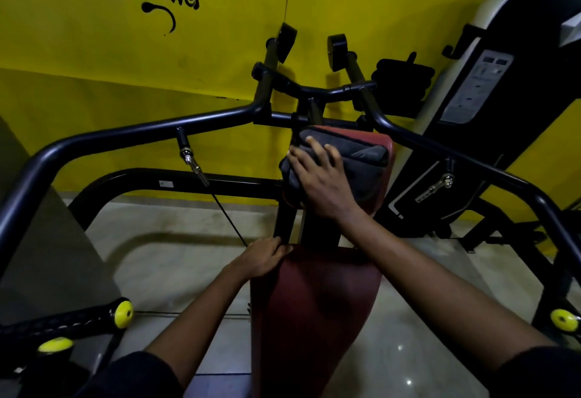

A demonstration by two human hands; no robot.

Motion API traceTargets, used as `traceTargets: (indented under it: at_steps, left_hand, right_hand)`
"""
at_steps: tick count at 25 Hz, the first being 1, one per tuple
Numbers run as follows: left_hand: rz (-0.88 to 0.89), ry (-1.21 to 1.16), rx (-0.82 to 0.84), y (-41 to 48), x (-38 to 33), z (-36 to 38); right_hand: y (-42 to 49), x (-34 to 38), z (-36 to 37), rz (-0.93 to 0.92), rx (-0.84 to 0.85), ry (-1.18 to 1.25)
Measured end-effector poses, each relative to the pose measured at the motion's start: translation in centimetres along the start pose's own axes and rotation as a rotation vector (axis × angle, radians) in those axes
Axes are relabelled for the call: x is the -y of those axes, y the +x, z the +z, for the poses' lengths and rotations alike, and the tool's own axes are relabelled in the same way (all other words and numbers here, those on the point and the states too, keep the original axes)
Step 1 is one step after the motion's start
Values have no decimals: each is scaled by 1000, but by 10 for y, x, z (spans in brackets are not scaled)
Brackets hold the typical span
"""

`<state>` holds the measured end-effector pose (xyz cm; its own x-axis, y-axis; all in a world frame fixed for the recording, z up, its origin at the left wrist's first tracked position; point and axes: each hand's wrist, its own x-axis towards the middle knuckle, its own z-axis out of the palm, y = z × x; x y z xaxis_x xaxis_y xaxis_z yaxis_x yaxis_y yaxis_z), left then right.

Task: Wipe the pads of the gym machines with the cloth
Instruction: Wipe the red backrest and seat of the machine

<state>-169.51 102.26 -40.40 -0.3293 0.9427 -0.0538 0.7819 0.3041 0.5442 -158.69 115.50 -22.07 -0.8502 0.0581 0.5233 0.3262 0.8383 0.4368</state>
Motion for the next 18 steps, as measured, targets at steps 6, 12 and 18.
traceTargets:
  at_steps: [6,12,18]
  left_hand:
    - [19,-12,7,-2,-9,-9]
    - [-56,11,-11,-5,-8,-2]
    - [-82,69,-7,-7,-12,-3]
  right_hand:
    - [26,24,-5,44,52,26]
    - [-40,21,28,-128,-57,6]
    - [-43,26,34,-82,-29,30]
